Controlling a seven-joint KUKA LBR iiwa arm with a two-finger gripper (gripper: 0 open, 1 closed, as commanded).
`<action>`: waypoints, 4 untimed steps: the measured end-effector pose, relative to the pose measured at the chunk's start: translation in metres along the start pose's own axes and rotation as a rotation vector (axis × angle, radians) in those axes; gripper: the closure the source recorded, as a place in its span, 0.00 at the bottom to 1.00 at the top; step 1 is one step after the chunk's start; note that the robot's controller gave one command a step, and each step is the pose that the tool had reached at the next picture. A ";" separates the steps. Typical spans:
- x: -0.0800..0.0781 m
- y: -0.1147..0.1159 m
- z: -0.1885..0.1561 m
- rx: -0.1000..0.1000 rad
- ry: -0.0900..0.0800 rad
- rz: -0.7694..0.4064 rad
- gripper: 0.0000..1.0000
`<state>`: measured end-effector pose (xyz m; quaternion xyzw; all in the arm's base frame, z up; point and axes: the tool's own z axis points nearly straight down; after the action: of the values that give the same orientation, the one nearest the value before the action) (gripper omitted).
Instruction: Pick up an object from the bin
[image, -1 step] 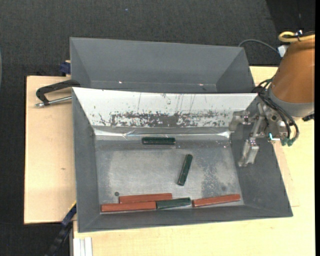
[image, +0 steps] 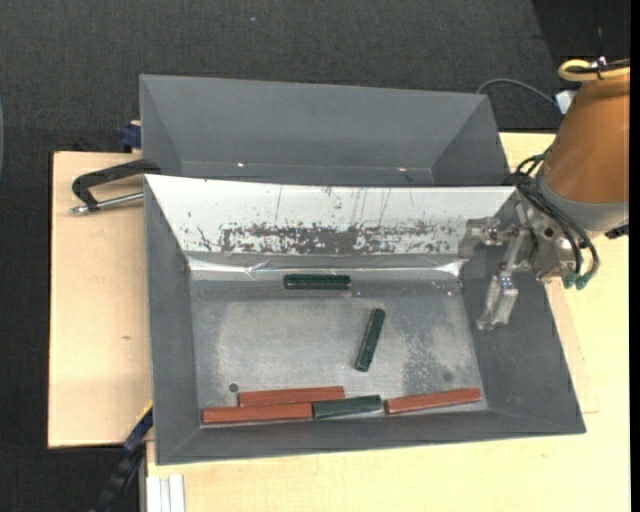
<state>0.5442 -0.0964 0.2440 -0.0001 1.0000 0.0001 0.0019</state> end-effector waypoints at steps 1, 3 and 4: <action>0.006 0.029 0.055 0.000 -0.002 -0.083 0.00; 0.021 0.105 0.089 -0.001 -0.001 -0.333 0.00; 0.004 0.109 0.159 0.000 -0.003 -0.471 0.00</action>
Offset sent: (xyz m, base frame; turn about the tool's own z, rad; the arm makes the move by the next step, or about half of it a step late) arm -0.0269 0.1052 -0.0840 -0.1420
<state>0.5411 0.0123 0.0853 -0.2335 0.9723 -0.0003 0.0034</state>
